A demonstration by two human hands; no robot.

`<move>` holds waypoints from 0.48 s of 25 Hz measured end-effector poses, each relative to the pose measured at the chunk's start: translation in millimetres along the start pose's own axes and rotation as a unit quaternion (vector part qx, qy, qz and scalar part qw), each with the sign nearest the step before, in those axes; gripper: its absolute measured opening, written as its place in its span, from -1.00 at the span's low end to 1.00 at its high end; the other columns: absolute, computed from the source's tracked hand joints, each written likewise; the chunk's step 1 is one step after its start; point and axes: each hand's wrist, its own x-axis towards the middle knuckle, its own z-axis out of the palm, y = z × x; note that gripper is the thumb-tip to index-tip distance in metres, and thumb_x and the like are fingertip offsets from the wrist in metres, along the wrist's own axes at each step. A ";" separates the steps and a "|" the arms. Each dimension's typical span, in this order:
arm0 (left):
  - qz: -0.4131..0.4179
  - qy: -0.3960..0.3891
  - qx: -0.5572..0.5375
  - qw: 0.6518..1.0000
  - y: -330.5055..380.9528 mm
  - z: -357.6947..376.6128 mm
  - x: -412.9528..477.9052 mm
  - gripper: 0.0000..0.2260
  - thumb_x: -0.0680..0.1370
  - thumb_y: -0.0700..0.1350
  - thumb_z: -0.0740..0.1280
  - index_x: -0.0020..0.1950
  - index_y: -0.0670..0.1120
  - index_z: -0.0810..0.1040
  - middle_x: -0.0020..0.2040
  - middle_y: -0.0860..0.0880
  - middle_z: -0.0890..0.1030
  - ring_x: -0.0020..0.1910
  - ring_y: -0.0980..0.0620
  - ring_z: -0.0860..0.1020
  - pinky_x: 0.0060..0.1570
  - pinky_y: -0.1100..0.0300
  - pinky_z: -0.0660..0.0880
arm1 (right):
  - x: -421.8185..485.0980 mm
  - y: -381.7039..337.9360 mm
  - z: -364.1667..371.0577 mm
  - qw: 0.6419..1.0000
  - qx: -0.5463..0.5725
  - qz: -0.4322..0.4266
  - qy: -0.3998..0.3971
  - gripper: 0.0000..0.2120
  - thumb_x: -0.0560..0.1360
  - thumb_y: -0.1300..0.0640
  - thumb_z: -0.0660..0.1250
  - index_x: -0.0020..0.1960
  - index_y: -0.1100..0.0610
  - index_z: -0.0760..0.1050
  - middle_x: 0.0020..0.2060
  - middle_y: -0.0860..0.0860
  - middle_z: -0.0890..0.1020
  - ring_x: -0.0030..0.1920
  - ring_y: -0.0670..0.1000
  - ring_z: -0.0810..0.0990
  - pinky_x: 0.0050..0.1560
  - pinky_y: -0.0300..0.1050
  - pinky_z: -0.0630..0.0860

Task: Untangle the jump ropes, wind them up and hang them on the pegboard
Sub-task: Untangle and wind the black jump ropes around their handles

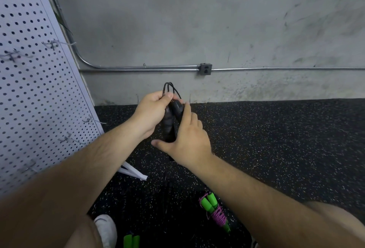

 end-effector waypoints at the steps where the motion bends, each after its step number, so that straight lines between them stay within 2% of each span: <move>1: -0.011 0.005 -0.031 0.999 2.5 2.4 -1.3 -0.76 0.71 -0.09 0.22 0.05 -0.13 0.66 0.02 -0.08 0.74 0.11 -0.04 0.68 0.29 -0.01 0.52 | 0.0 -0.1 2.1 1.000 -0.021 0.000 0.013 0.22 0.32 -0.34 0.50 0.61 0.12 -0.20 0.45 0.10 0.28 0.41 0.15 0.36 0.34 0.15 0.44; 3: -0.030 0.015 -0.078 0.996 7.0 2.7 -3.0 -0.76 0.71 -0.09 0.22 0.09 -0.18 0.64 0.04 -0.10 0.73 0.11 -0.04 0.68 0.31 -0.03 0.52 | 5.5 3.5 0.3 0.998 -0.041 -0.020 0.031 0.07 0.37 -0.15 0.51 0.59 0.12 -0.10 0.35 0.09 0.38 0.28 0.15 0.49 0.17 0.14 0.54; 5: -0.047 0.022 -0.027 0.998 9.5 -3.1 -3.8 -0.70 0.71 0.01 0.19 0.04 -0.14 0.63 -0.01 -0.11 0.73 0.07 -0.05 0.69 0.26 -0.04 0.54 | 13.8 8.6 -10.1 0.997 -0.051 -0.044 0.032 -0.12 0.38 -0.03 0.51 0.51 0.09 0.07 0.23 0.06 0.46 0.13 0.14 0.57 0.01 0.09 0.58; 6: -0.052 0.015 0.082 0.995 13.2 -9.5 -6.1 -0.62 0.72 0.10 0.13 -0.01 -0.11 0.62 -0.08 -0.10 0.72 -0.01 -0.04 0.70 0.18 -0.01 0.57 | 18.0 12.1 -16.4 0.996 -0.068 -0.059 0.027 -0.19 0.37 0.00 0.51 0.46 0.08 0.13 0.19 0.06 0.49 0.08 0.13 0.58 -0.04 0.07 0.58; 7: -0.042 0.016 0.226 0.973 14.1 -17.5 -8.2 -0.53 0.71 0.17 0.06 -0.06 -0.09 0.61 -0.15 -0.08 0.71 -0.10 -0.03 0.70 0.06 0.05 0.58 | 21.8 15.8 -22.3 0.993 -0.094 -0.076 0.019 -0.23 0.37 0.02 0.50 0.44 0.08 0.17 0.18 0.05 0.50 0.06 0.13 0.59 -0.05 0.05 0.58; 8: -0.006 0.019 0.367 0.930 14.1 -25.6 -10.8 -0.51 0.70 0.21 0.02 -0.09 -0.05 0.59 -0.19 -0.04 0.69 -0.16 -0.02 0.68 -0.02 0.09 0.57 | 25.3 19.9 -27.1 0.988 -0.123 -0.093 0.010 -0.24 0.37 0.02 0.50 0.44 0.08 0.18 0.19 0.05 0.51 0.07 0.13 0.59 -0.05 0.04 0.56; 9: 0.056 0.018 0.453 0.890 10.7 -33.8 -10.5 -0.59 0.69 0.19 0.07 -0.06 -0.02 0.58 -0.15 0.01 0.66 -0.13 0.00 0.66 -0.02 0.09 0.56 | 28.4 24.1 -30.5 0.982 -0.151 -0.109 -0.003 -0.23 0.38 0.02 0.49 0.46 0.09 0.19 0.22 0.05 0.51 0.09 0.13 0.58 -0.03 0.03 0.55; 10: 0.114 -0.001 0.469 0.876 8.7 -39.3 -13.6 -0.75 0.67 0.12 0.19 0.05 0.01 0.55 -0.02 0.05 0.61 -0.02 0.04 0.62 0.06 0.09 0.55 | 31.5 28.3 -32.8 0.977 -0.174 -0.124 -0.015 -0.21 0.38 0.02 0.49 0.48 0.10 0.18 0.25 0.05 0.51 0.11 0.14 0.58 0.00 0.03 0.54; 11: 0.157 -0.039 0.470 0.868 6.0 -42.9 -16.6 -0.78 0.61 0.05 0.30 0.22 0.02 0.50 0.15 0.07 0.52 0.16 0.06 0.53 0.24 0.12 0.47 | 34.5 32.0 -34.5 0.971 -0.191 -0.140 -0.026 -0.20 0.39 0.02 0.48 0.51 0.11 0.17 0.27 0.06 0.50 0.14 0.14 0.57 0.02 0.04 0.54; 12: 0.189 -0.083 0.484 0.850 1.7 -42.9 -17.1 -0.56 0.54 0.01 0.38 0.40 0.01 0.39 0.30 0.06 0.40 0.32 0.07 0.39 0.41 0.11 0.30 | 36.7 34.4 -35.6 0.966 -0.204 -0.157 -0.035 -0.18 0.39 0.02 0.47 0.53 0.12 0.15 0.29 0.06 0.49 0.16 0.14 0.57 0.04 0.04 0.54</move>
